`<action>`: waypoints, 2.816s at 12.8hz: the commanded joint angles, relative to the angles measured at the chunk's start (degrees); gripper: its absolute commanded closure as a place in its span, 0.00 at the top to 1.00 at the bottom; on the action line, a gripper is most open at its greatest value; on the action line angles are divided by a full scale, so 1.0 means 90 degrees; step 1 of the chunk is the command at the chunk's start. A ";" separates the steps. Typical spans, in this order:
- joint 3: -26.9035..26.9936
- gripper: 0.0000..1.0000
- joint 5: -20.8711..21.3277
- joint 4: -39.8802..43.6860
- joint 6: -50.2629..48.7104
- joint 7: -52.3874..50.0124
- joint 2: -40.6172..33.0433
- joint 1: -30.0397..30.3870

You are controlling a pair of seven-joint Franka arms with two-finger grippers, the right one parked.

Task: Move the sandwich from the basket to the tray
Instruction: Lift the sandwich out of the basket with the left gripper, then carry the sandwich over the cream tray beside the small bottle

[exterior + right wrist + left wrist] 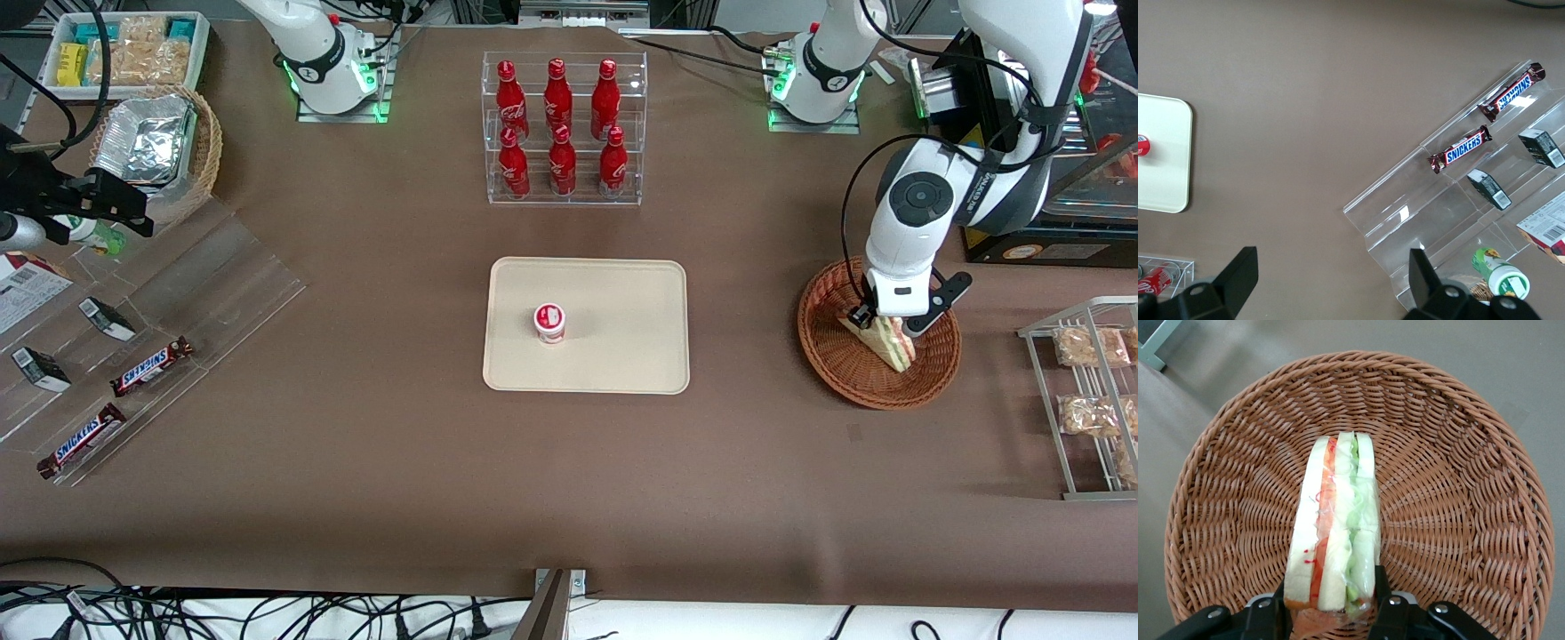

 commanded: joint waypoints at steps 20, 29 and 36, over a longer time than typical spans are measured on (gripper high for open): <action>-0.1981 0.30 -0.2259 0.3348 -0.4711 0.3687 -0.0457 -0.0022; -0.3135 0.30 -0.2633 0.3604 -0.3515 0.2781 0.0674 -0.0733; -0.3125 0.30 -0.1533 0.3506 -0.1989 0.2039 0.1749 -0.1184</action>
